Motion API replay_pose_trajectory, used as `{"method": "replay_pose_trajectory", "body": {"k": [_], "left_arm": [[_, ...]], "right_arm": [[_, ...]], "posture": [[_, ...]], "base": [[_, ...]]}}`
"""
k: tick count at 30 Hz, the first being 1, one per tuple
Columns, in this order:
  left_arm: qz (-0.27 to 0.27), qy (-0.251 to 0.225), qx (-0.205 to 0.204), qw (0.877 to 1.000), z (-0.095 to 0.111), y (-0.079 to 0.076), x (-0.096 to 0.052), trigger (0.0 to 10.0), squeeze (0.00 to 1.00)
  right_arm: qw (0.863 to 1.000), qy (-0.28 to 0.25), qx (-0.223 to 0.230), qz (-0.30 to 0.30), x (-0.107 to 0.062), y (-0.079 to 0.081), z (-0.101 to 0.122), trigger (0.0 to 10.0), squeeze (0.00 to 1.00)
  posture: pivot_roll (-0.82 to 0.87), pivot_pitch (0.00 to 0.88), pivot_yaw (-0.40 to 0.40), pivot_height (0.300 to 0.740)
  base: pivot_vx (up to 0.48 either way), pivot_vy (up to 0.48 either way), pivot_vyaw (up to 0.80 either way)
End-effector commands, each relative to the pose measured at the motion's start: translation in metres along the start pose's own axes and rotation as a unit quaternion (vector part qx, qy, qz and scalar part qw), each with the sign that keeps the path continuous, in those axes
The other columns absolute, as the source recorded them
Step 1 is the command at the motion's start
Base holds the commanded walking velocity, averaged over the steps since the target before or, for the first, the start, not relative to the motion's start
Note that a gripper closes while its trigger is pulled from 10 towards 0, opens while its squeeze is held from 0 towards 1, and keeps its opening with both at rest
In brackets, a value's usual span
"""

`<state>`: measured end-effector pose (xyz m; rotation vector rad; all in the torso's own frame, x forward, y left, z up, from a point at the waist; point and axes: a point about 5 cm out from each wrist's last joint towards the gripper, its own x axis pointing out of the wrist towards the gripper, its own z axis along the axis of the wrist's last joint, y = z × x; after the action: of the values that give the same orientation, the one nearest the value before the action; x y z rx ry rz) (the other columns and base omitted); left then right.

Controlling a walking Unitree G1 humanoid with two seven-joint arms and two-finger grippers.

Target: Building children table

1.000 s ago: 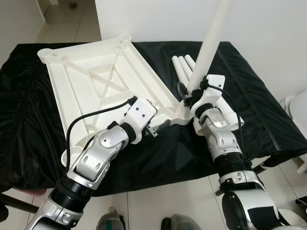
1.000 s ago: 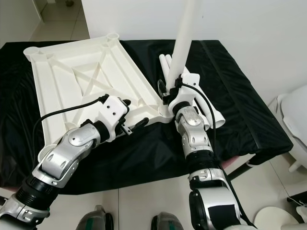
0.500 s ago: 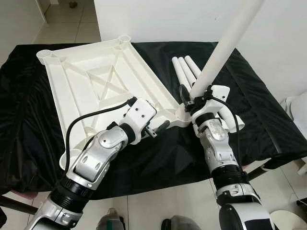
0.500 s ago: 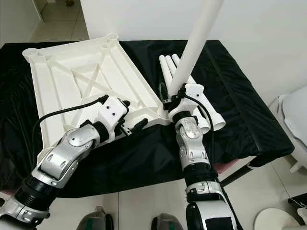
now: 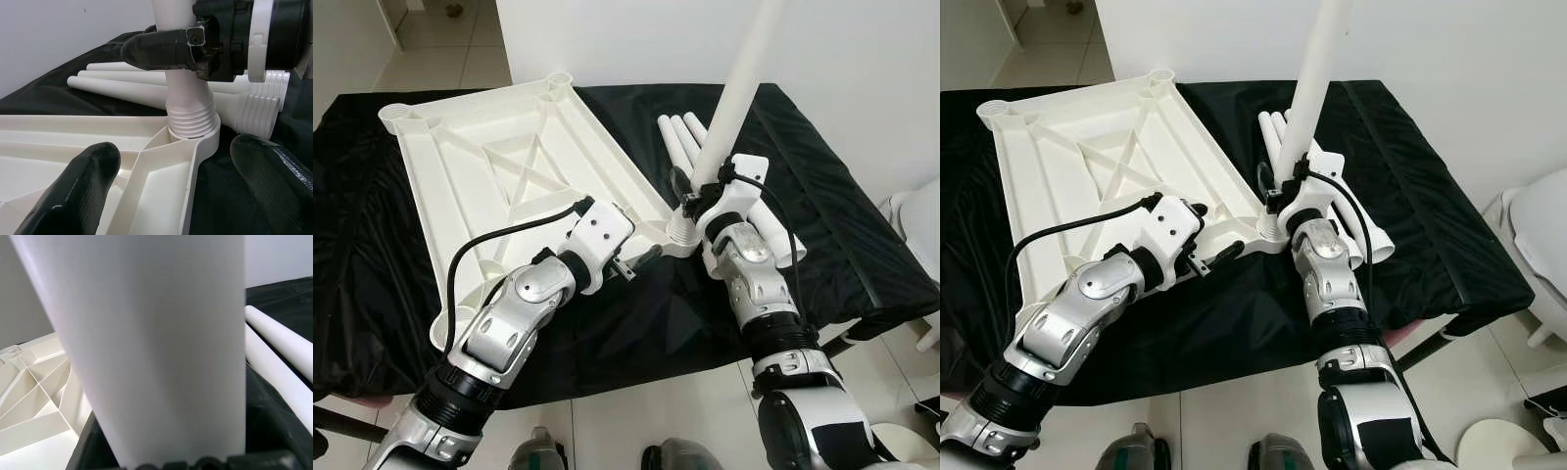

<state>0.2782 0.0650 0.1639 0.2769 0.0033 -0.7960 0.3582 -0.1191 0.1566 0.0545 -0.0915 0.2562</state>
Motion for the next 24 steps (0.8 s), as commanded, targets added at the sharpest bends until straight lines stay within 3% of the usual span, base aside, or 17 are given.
{"method": "replay_pose_trajectory", "body": {"k": [1, 11, 19, 24], "left_arm": [[-0.049, 0.006, -0.006, 0.999, -0.002, -0.0069, -0.0016, 10.0, 0.0], [-0.045, 0.007, -0.007, 0.999, -0.0021, -0.0066, -0.0018, 10.0, 0.0], [-0.047, 0.006, -0.007, 0.999, -0.0017, -0.0067, -0.0014, 10.0, 0.0], [-0.047, 0.005, -0.007, 0.999, -0.001, -0.0064, -0.0009, 10.0, 0.0]], "right_arm": [[0.998, 0.062, 0.0, -0.005, -0.0091, -0.0013, -0.0285, 10.0, 0.0], [0.997, 0.069, -0.016, -0.014, -0.0154, 0.0012, -0.0354, 10.0, 0.0], [0.989, 0.075, 0.022, -0.129, -0.0126, -0.0025, -0.0376, 10.0, 0.0], [0.98, 0.07, 0.019, -0.186, -0.0068, 0.0012, -0.035, 10.0, 0.0]], "posture": [[0.01, 0.023, -0.004, 0.74], [0.01, 0.022, -0.003, 0.74], [0.0, 0.017, 0.0, 0.74], [0.01, 0.013, -0.002, 0.74]], "base": [[0.0, 0.0, 0.0], [0.0, 0.0, 0.0], [0.0, 0.0, 0.0], [0.0, 0.0, 0.0]]}}
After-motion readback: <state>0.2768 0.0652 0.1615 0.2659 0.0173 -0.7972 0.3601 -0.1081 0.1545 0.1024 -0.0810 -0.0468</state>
